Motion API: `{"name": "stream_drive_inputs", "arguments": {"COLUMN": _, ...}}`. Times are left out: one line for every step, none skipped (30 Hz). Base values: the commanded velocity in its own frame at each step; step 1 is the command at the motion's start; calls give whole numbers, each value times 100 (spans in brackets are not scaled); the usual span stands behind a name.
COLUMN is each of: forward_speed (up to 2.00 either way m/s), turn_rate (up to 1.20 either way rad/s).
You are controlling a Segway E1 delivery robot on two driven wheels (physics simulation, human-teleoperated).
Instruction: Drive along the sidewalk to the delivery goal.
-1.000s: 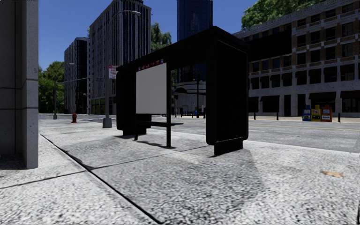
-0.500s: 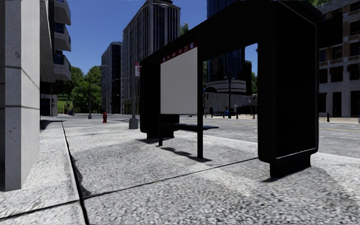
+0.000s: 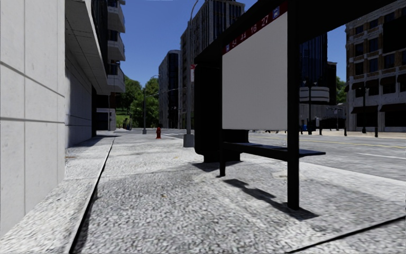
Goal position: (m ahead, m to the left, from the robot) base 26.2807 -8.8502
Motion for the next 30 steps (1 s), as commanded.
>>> {"name": "stream_drive_inputs", "arguments": {"forward_speed": 200, "turn_rate": 54}}
{"name": "stream_drive_inputs", "arguments": {"forward_speed": 200, "turn_rate": 54}}
{"name": "stream_drive_inputs", "arguments": {"forward_speed": 200, "turn_rate": 54}}
{"name": "stream_drive_inputs", "arguments": {"forward_speed": 200, "turn_rate": 54}}
{"name": "stream_drive_inputs", "arguments": {"forward_speed": 200, "turn_rate": 54}}
{"name": "stream_drive_inputs", "arguments": {"forward_speed": 200, "turn_rate": 54}}
{"name": "stream_drive_inputs", "arguments": {"forward_speed": 200, "turn_rate": 55}}
{"name": "stream_drive_inputs", "arguments": {"forward_speed": 200, "turn_rate": 55}}
{"name": "stream_drive_inputs", "arguments": {"forward_speed": 200, "turn_rate": 55}}
{"name": "stream_drive_inputs", "arguments": {"forward_speed": 200, "turn_rate": 55}}
{"name": "stream_drive_inputs", "arguments": {"forward_speed": 200, "turn_rate": 55}}
{"name": "stream_drive_inputs", "arguments": {"forward_speed": 200, "turn_rate": 55}}
{"name": "stream_drive_inputs", "arguments": {"forward_speed": 200, "turn_rate": 55}}
{"name": "stream_drive_inputs", "arguments": {"forward_speed": 200, "turn_rate": 55}}
{"name": "stream_drive_inputs", "arguments": {"forward_speed": 200, "turn_rate": 55}}
{"name": "stream_drive_inputs", "arguments": {"forward_speed": 200, "turn_rate": 55}}
{"name": "stream_drive_inputs", "arguments": {"forward_speed": 200, "turn_rate": 55}}
{"name": "stream_drive_inputs", "arguments": {"forward_speed": 200, "turn_rate": 56}}
{"name": "stream_drive_inputs", "arguments": {"forward_speed": 200, "turn_rate": 56}}
{"name": "stream_drive_inputs", "arguments": {"forward_speed": 200, "turn_rate": 56}}
{"name": "stream_drive_inputs", "arguments": {"forward_speed": 200, "turn_rate": 57}}
{"name": "stream_drive_inputs", "arguments": {"forward_speed": 200, "turn_rate": 57}}
{"name": "stream_drive_inputs", "arguments": {"forward_speed": 200, "turn_rate": 57}}
{"name": "stream_drive_inputs", "arguments": {"forward_speed": 200, "turn_rate": 57}}
{"name": "stream_drive_inputs", "arguments": {"forward_speed": 200, "turn_rate": 57}}
{"name": "stream_drive_inputs", "arguments": {"forward_speed": 200, "turn_rate": 57}}
{"name": "stream_drive_inputs", "arguments": {"forward_speed": 200, "turn_rate": 57}}
{"name": "stream_drive_inputs", "arguments": {"forward_speed": 200, "turn_rate": 57}}
{"name": "stream_drive_inputs", "arguments": {"forward_speed": 200, "turn_rate": 57}}
{"name": "stream_drive_inputs", "arguments": {"forward_speed": 200, "turn_rate": 57}}
